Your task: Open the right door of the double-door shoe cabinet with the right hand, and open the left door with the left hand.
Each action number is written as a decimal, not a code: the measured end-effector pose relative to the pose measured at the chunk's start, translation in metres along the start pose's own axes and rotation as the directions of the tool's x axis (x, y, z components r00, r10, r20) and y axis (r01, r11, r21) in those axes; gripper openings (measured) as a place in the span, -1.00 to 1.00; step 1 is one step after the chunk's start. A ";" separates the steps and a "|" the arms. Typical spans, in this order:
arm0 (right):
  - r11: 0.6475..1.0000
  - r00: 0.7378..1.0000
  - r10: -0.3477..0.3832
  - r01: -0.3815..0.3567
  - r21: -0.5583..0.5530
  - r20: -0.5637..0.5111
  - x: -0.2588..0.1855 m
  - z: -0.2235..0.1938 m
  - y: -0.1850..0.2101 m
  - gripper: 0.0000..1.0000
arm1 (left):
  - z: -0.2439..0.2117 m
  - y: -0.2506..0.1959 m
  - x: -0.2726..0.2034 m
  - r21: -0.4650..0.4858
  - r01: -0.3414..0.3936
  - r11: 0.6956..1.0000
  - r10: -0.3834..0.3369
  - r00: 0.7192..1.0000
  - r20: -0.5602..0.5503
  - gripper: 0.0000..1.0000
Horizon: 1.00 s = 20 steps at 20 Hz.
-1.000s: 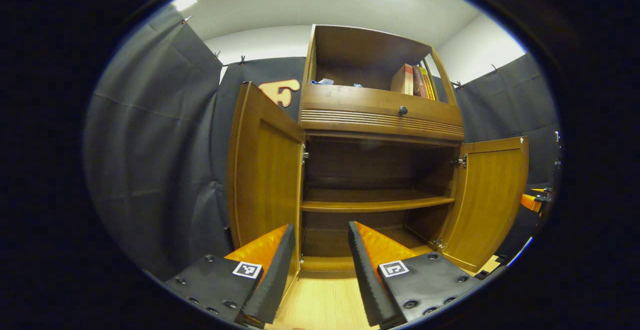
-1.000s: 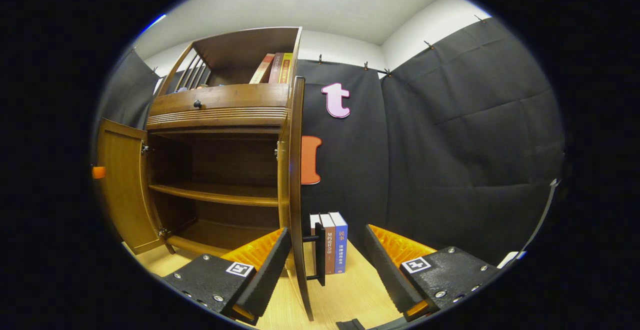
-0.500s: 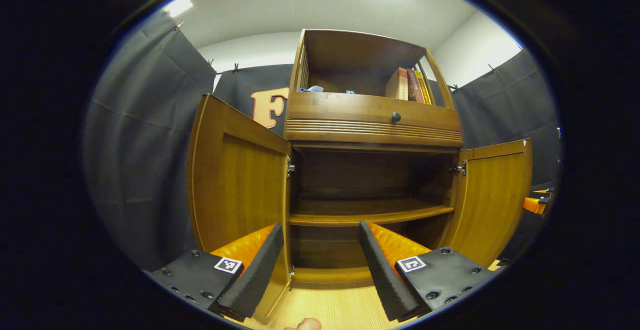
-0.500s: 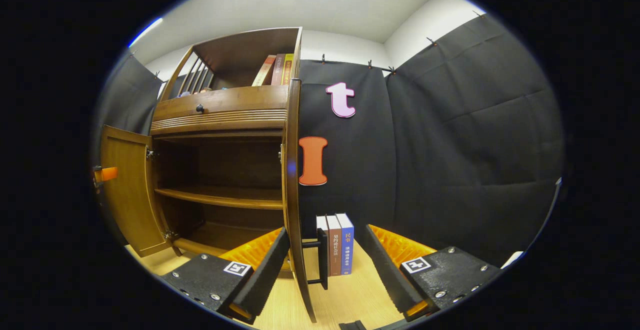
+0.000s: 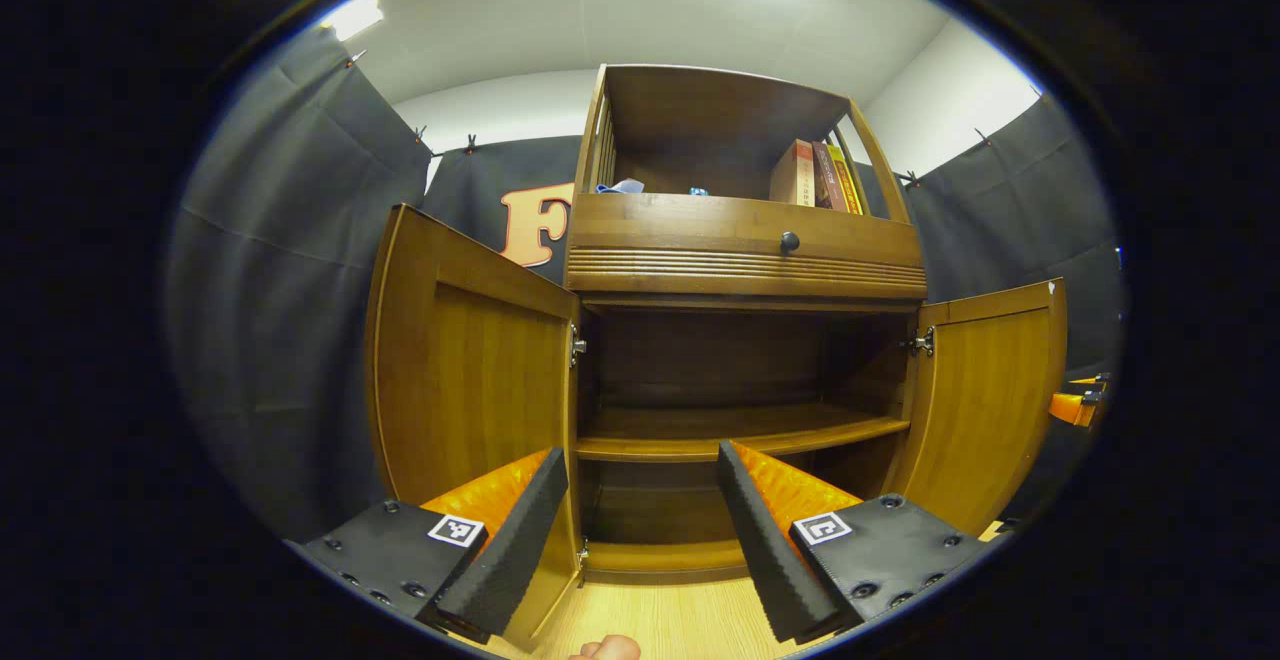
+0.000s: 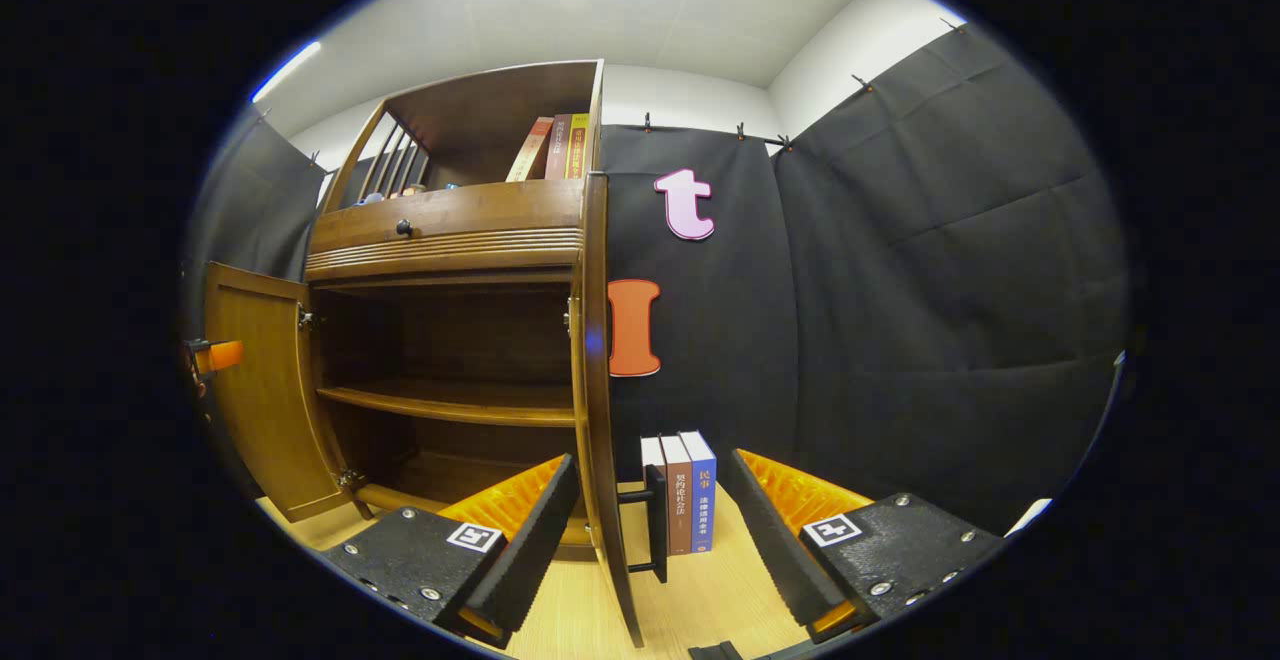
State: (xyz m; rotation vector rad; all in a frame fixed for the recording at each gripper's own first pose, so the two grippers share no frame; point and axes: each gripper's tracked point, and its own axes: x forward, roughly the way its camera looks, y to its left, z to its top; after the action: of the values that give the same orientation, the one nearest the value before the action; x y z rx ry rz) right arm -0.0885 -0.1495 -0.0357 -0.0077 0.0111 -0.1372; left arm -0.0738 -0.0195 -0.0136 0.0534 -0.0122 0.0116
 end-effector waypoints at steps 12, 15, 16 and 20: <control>0.998 0.999 0.054 -0.054 -0.019 -0.002 -0.012 0.021 0.028 0.87 | -0.006 0.017 -0.008 -0.010 -0.022 1.000 0.021 1.000 -0.022 0.93; 0.998 0.998 0.061 -0.061 -0.026 -0.001 -0.014 0.021 0.034 0.87 | 0.002 0.016 -0.007 -0.011 -0.025 1.000 0.025 0.999 -0.028 0.92; 0.998 0.998 0.064 -0.064 -0.029 -0.003 -0.014 0.020 0.036 0.87 | 0.001 0.017 -0.007 -0.009 -0.029 1.000 0.028 0.999 -0.030 0.92; 0.996 0.996 0.083 -0.084 -0.021 -0.013 -0.013 0.018 0.044 0.87 | 0.003 0.020 -0.008 -0.006 -0.038 0.999 0.037 0.999 -0.028 0.92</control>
State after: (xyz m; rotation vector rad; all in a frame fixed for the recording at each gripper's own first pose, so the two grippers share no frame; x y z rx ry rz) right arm -0.0951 -0.1041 -0.0174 -0.0276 0.0245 -0.0536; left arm -0.0820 0.0003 -0.0099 0.0460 0.0149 0.0497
